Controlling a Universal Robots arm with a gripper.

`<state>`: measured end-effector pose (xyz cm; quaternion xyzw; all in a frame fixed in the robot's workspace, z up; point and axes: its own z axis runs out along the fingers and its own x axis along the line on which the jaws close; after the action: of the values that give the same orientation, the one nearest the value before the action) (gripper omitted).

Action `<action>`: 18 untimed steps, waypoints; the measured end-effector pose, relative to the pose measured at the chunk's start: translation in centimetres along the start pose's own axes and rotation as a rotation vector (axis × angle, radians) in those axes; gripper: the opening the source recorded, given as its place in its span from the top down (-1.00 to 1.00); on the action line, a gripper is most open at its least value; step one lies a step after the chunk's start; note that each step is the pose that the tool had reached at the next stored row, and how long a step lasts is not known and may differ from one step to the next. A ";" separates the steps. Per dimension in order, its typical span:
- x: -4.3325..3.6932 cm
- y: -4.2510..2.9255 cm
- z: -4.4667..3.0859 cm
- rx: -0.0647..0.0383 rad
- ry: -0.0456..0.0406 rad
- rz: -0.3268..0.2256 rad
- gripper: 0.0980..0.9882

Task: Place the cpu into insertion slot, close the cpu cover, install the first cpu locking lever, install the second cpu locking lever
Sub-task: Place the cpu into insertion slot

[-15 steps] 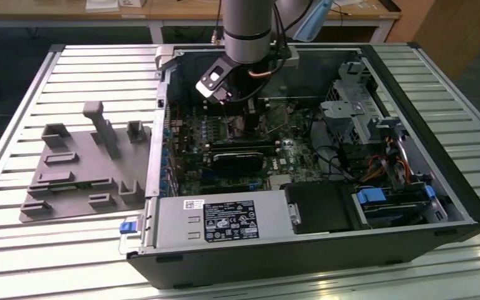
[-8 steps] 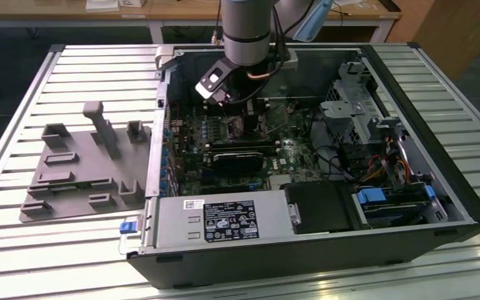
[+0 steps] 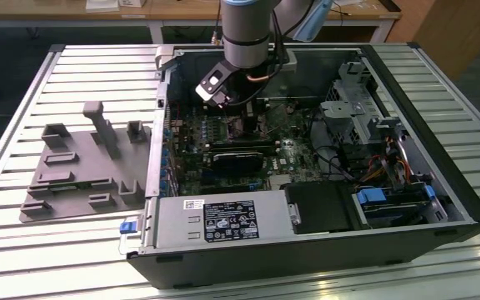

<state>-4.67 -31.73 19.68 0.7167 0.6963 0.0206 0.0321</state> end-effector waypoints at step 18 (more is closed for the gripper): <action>0.01 -0.29 0.26 0.000 0.0000 0.000 0.01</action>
<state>-4.94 -31.72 19.39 0.7167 0.6963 0.0205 0.0321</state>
